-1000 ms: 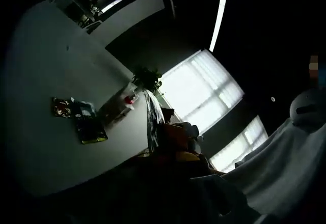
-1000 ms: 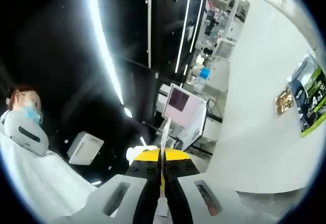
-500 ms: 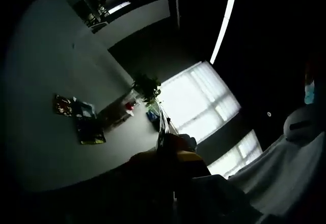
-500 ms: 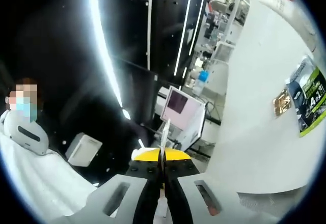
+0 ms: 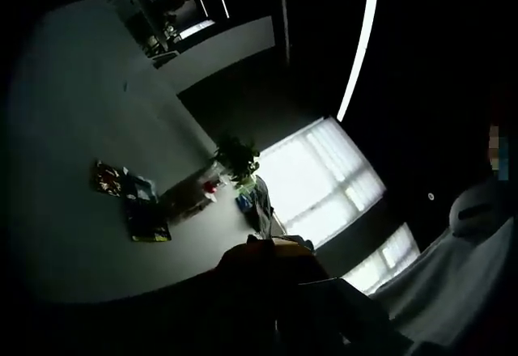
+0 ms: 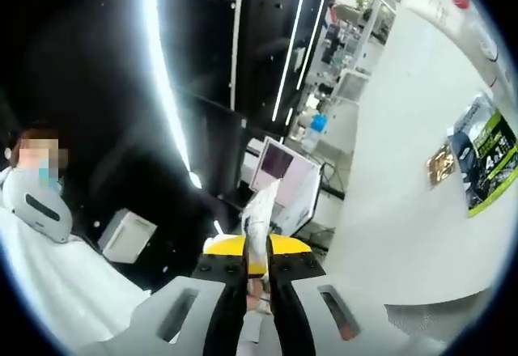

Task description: Arrange the skincare products in the storage area until every visible bottle or jar stands upright without overlapping.

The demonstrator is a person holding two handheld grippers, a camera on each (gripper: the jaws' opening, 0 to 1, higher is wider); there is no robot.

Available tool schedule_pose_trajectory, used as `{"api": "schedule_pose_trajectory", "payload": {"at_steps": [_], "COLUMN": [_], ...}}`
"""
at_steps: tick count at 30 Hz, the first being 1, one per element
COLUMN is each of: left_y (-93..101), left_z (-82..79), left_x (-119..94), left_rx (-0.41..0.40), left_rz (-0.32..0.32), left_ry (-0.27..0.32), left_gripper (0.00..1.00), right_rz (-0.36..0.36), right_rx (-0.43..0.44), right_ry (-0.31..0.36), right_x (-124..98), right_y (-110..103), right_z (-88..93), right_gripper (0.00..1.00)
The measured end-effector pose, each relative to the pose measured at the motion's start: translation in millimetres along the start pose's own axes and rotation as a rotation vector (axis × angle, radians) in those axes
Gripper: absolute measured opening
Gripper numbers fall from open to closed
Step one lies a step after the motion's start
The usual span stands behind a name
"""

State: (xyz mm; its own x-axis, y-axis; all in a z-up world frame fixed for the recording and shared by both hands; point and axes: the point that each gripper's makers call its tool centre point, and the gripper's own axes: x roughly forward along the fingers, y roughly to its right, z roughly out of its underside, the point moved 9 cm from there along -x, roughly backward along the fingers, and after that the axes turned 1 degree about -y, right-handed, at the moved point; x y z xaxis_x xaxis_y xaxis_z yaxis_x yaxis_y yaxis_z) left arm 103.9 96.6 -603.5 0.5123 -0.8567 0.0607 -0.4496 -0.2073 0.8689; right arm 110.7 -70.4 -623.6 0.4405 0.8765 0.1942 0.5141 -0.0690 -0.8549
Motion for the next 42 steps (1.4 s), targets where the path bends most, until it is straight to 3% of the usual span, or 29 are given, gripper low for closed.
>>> {"api": "schedule_pose_trajectory", "payload": {"at_steps": [5, 12, 23, 42], "left_y": [0.1, 2.0, 2.7, 6.2], "left_z": [4.2, 7.7, 18.4, 28.5], "left_x": [-2.4, -1.7, -2.7, 11.9], "left_rx": [-0.011, -0.033, -0.040, -0.055], "left_rz": [0.004, 0.012, -0.018, -0.028], "left_ry": [0.019, 0.035, 0.041, 0.018], "left_gripper": [0.00, 0.00, 0.00, 0.00], "right_rz": [0.000, -0.013, -0.009, -0.010], "right_rx": [-0.004, 0.017, 0.012, 0.011], "right_ry": [-0.018, 0.015, -0.020, -0.032], "right_x": [-1.8, -1.2, -7.5, -27.2], "right_y": [-4.2, -7.7, -6.9, -5.9], "right_z": [-1.3, -3.7, -1.8, -6.8], "right_gripper": [0.07, 0.03, 0.01, 0.01]}}
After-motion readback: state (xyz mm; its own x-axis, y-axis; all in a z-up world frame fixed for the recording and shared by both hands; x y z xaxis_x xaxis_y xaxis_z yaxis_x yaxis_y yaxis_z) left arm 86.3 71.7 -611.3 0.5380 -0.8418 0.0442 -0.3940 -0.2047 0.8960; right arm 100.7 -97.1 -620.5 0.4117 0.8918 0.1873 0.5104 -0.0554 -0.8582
